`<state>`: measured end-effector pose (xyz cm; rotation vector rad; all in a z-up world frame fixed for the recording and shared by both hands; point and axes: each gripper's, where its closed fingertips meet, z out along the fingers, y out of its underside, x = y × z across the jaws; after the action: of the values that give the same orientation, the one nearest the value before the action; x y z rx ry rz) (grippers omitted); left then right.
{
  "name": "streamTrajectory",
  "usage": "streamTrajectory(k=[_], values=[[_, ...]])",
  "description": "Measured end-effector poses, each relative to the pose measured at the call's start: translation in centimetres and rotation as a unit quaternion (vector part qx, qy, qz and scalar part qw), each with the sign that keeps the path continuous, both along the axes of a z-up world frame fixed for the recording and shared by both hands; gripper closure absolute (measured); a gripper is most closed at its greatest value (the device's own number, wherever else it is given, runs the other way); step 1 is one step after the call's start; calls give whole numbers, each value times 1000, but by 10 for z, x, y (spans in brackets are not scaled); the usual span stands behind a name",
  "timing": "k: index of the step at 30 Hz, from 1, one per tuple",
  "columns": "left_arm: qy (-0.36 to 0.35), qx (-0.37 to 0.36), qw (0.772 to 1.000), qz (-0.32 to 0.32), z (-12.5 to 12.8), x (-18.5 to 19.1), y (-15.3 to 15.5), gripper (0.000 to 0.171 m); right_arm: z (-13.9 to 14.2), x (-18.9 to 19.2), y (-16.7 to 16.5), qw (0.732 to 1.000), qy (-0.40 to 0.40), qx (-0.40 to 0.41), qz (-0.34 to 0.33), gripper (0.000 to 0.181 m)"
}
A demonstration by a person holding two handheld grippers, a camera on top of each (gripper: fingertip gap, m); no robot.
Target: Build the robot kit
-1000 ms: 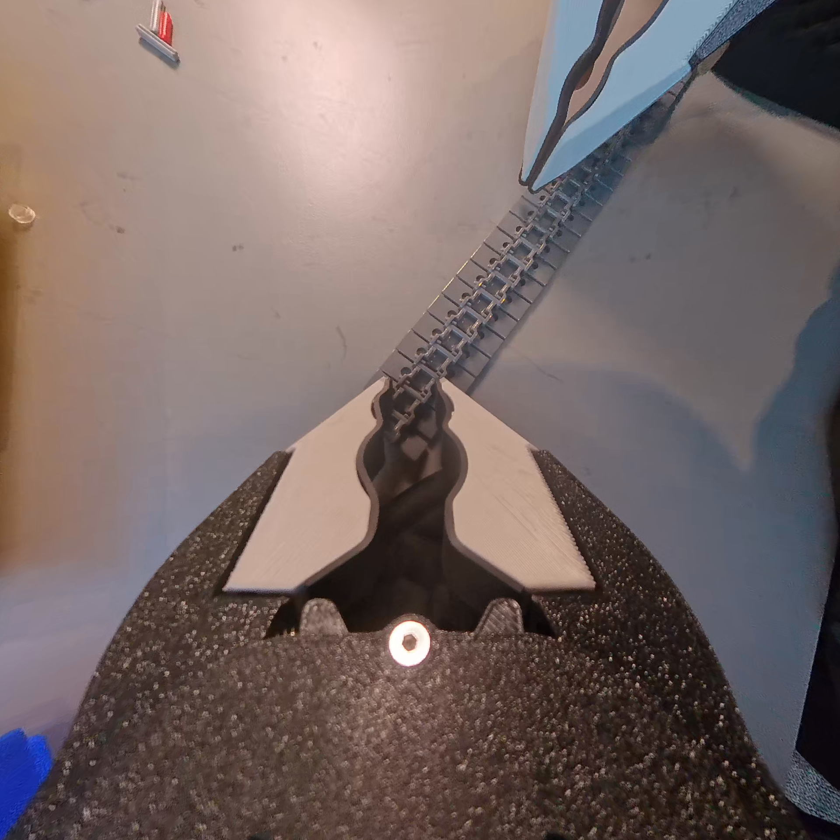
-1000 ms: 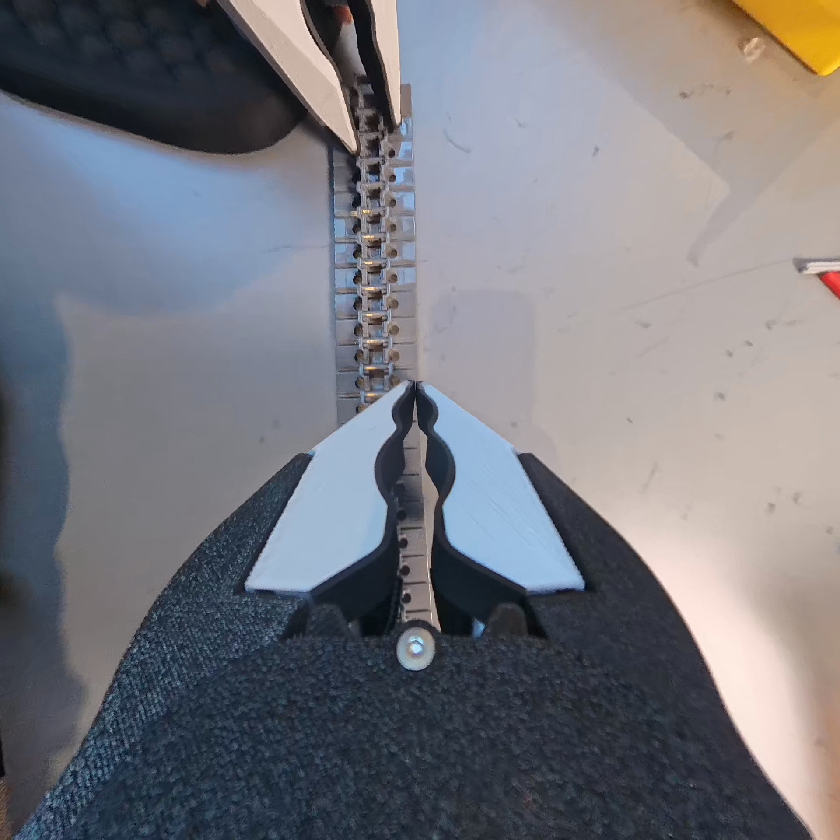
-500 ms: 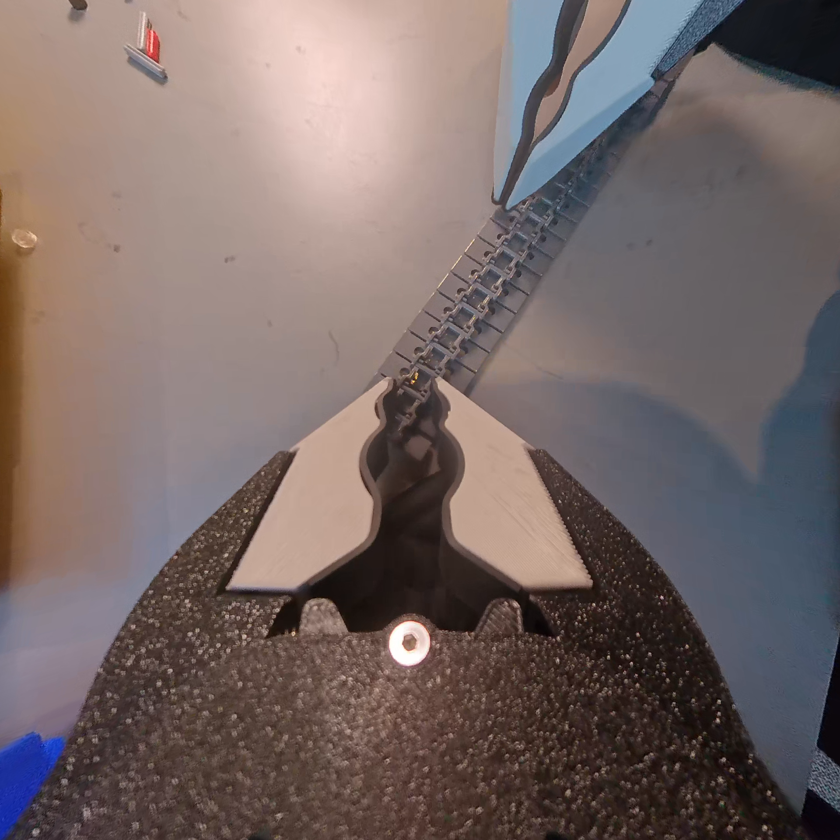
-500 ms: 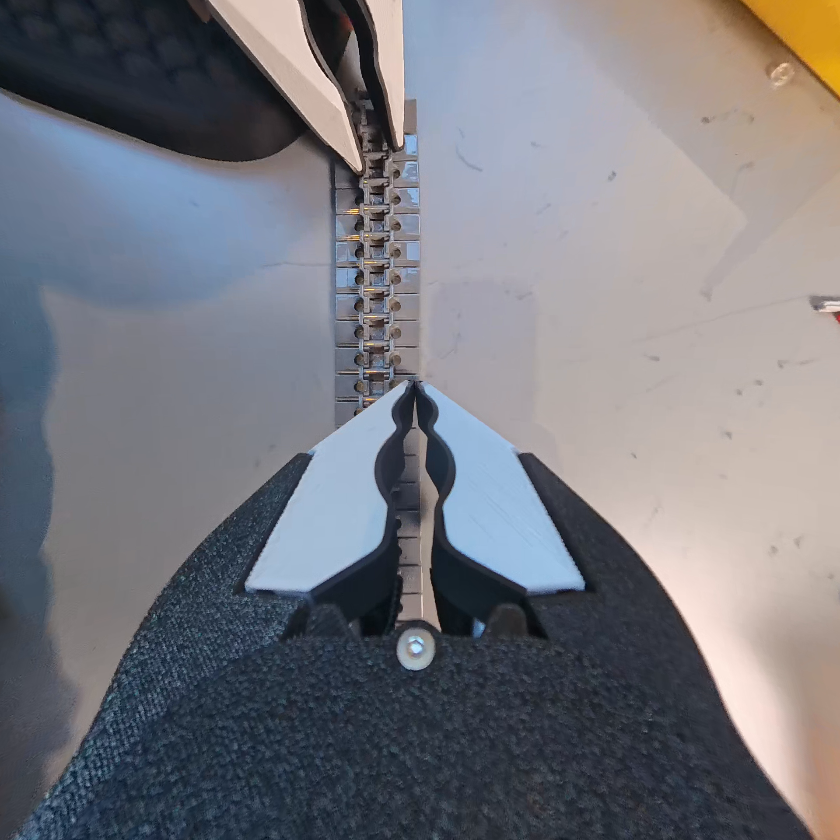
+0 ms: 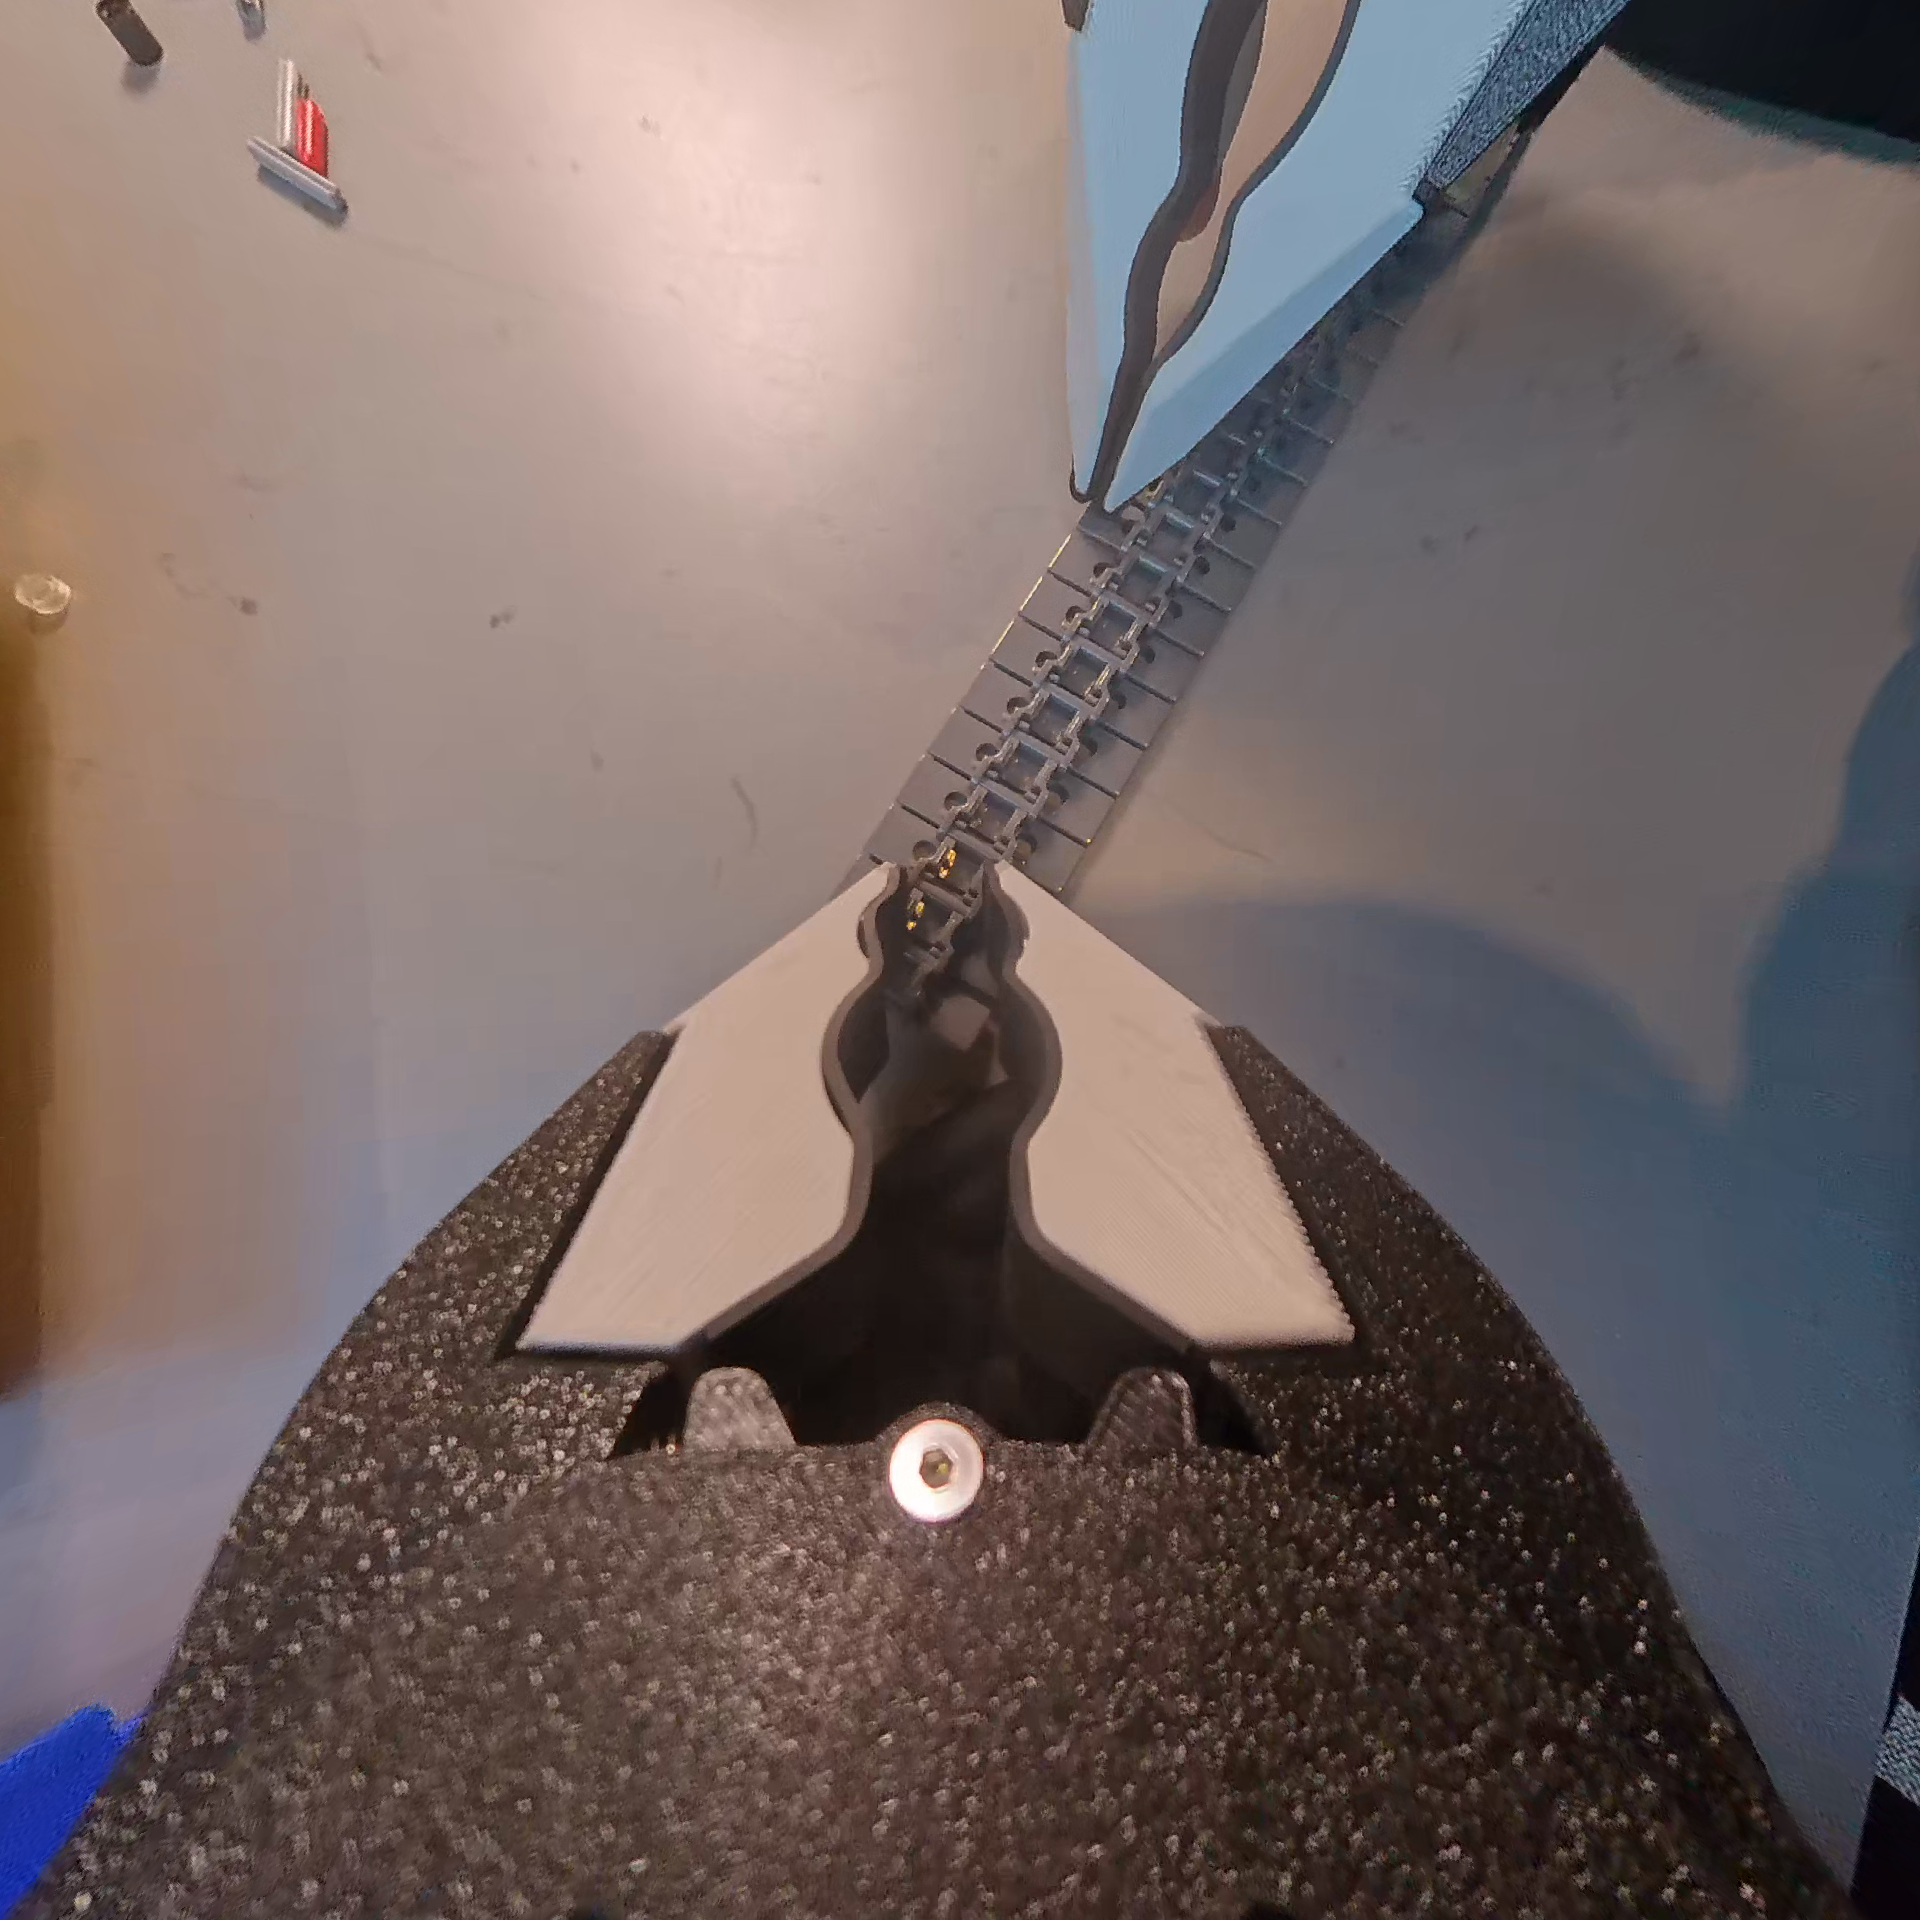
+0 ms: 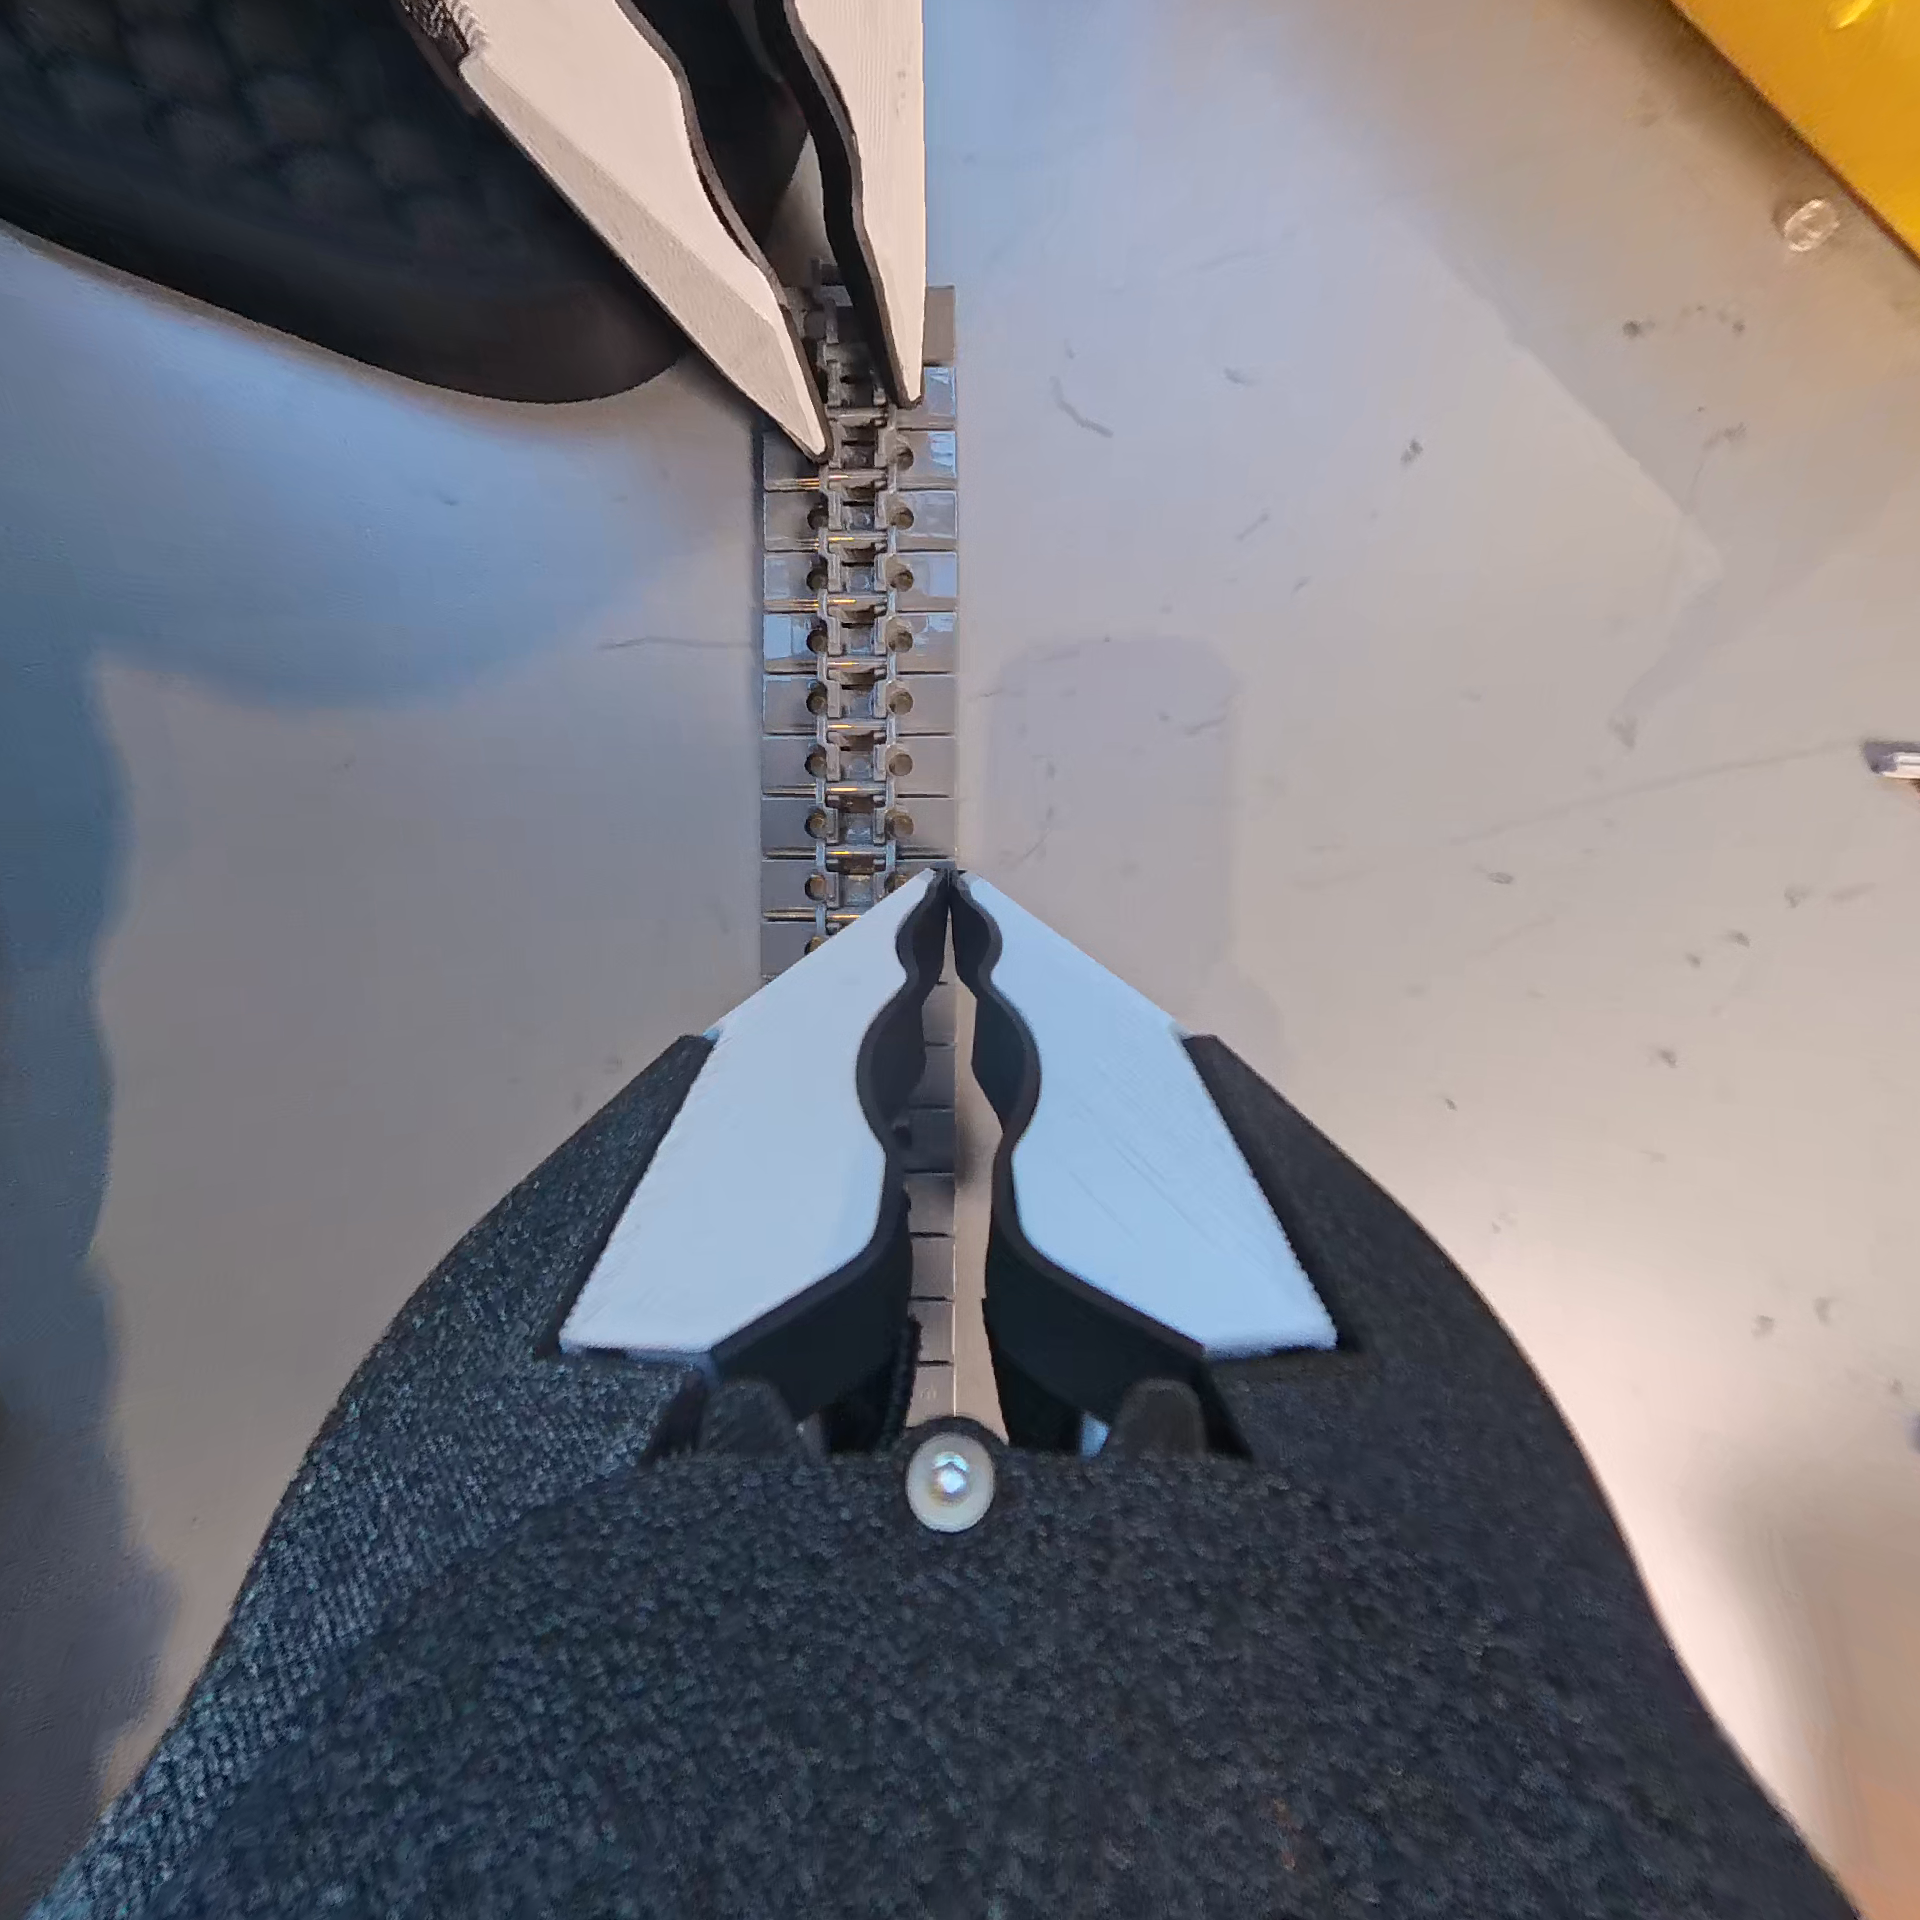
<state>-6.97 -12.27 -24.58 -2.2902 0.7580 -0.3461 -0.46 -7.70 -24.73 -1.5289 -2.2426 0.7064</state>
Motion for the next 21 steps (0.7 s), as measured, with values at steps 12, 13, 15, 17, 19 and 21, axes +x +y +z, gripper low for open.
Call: streamTrajectory(k=[12,13,15,17,19,21], values=[[3,0,1000,-4,0,2,1,158,2,-12,-5,1000,4,3,18,181],[3,0,1000,-5,0,3,1,158,4,-14,-6,1000,7,1,18,181],[5,0,1000,-7,0,3,1,158,5,-19,-6,1000,12,3,20,181],[6,-2,1000,-6,0,3,2,158,2,-21,-8,1000,9,2,23,181],[7,-2,1000,-7,0,3,2,158,0,-22,-8,1000,8,-1,24,181],[6,-2,1000,-7,0,3,1,158,0,-21,-8,1000,5,-2,24,181]])
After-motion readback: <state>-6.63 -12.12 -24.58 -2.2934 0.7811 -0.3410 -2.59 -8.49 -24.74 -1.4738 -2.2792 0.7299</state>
